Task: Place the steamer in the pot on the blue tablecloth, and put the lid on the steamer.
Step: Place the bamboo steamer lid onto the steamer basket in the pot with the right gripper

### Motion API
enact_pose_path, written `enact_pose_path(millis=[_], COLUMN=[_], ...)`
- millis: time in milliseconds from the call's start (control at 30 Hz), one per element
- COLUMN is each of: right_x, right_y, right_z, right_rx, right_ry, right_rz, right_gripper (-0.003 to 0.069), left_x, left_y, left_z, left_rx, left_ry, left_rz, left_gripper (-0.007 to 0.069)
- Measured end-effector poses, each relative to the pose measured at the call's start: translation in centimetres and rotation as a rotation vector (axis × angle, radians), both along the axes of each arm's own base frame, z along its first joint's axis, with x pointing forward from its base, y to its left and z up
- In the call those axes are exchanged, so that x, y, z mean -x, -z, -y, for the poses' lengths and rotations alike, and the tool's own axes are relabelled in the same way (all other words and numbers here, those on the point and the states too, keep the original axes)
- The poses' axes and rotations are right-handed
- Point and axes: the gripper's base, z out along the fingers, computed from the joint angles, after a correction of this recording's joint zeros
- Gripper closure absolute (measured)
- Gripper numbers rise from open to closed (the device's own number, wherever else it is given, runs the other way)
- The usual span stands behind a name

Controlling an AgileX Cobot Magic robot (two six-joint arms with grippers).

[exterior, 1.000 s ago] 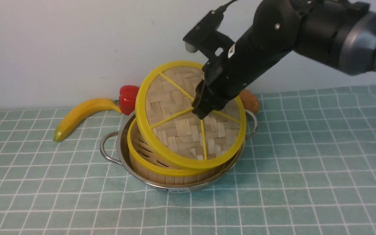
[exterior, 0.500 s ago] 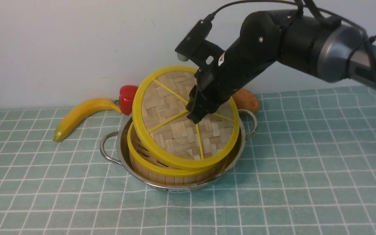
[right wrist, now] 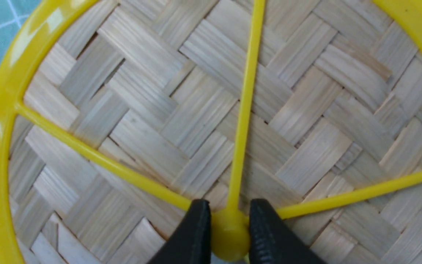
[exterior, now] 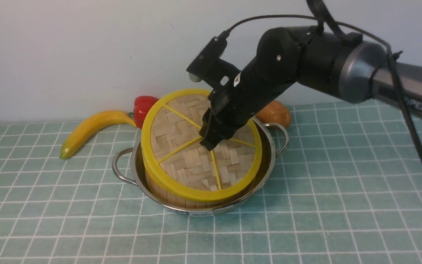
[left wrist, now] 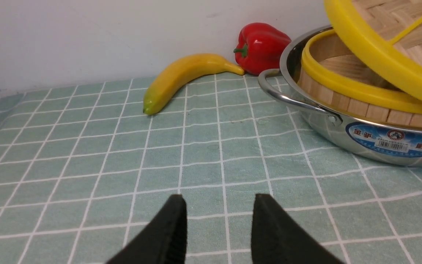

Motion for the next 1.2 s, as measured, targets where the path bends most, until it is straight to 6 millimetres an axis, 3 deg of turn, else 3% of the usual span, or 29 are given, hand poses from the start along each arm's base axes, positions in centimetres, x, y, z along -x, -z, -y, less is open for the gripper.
enact_pose_path(millis=[200, 1200], right_x=[-0.28, -0.35], right_y=[-0.19, -0.73], right_z=[-0.63, -0.51], right_rx=[-0.017, -0.015], right_ry=[-0.026, -0.025], right_rz=[0.084, 0.119], right_gripper=[0.0511, 0.0511], left_x=[0.00, 0.00], left_y=[0.00, 0.00], left_z=[0.00, 0.00], left_rx=[0.000, 0.000], left_ry=[0.000, 0.000], left_rz=[0.000, 0.000], left_gripper=[0.0382, 0.0382])
